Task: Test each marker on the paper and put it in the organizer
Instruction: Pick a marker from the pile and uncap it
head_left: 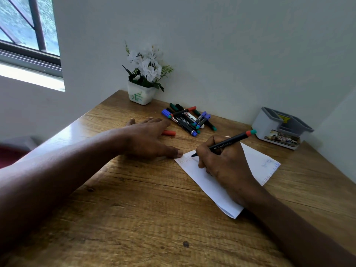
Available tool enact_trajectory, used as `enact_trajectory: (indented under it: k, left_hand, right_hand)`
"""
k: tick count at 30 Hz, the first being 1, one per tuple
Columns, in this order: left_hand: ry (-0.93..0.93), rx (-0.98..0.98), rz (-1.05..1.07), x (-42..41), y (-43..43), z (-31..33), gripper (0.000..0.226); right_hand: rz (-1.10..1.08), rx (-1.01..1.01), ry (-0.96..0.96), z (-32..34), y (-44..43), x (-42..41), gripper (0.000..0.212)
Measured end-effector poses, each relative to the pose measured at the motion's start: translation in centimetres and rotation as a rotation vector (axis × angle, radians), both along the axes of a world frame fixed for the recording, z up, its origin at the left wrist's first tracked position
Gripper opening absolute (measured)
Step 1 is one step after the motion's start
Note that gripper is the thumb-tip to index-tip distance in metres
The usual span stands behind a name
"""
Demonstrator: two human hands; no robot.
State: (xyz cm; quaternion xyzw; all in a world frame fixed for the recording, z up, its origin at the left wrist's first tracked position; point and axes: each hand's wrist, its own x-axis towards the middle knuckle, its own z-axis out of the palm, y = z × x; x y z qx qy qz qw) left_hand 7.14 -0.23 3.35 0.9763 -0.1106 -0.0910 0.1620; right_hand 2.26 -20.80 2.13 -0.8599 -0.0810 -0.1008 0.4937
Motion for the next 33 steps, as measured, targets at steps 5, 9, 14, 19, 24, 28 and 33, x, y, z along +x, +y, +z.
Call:
enact_trajectory:
  k: [5, 9, 14, 19, 24, 28, 33]
  left_hand:
    - [0.000, -0.003, 0.003, -0.1, 0.0, 0.1, 0.104]
    - [-0.003, -0.008, 0.006, 0.0, 0.0, 0.0, 0.104]
    - [-0.009, -0.016, 0.003, 0.1, 0.2, -0.1, 0.104]
    - [-0.058, -0.040, -0.003, 0.1, 0.2, -0.3, 0.100]
    - [-0.332, -0.213, 0.026, 0.1, 0.6, -0.7, 0.037]
    - [-0.423, -0.204, 0.081, 0.2, 0.9, -0.9, 0.012]
    - [-0.441, -0.612, -0.011, 0.2, 0.7, -0.7, 0.006]
  right_hand:
    - [0.009, -0.024, -0.014, 0.1, 0.0, -0.1, 0.010]
    - [-0.004, -0.012, 0.013, 0.1, 0.2, 0.0, 0.011]
    - [-0.022, -0.021, 0.020, 0.1, 0.1, 0.0, 0.012]
    - [-0.086, 0.315, 0.157, 0.4, -0.4, 0.5, 0.014]
    - [0.087, 0.592, 0.271, 0.8, -1.1, 1.2, 0.029]
    - [0.204, 0.723, 0.321, 0.9, -1.9, 1.5, 0.037]
    - [0.246, 0.855, 0.399, 1.0, -2.3, 1.9, 0.049]
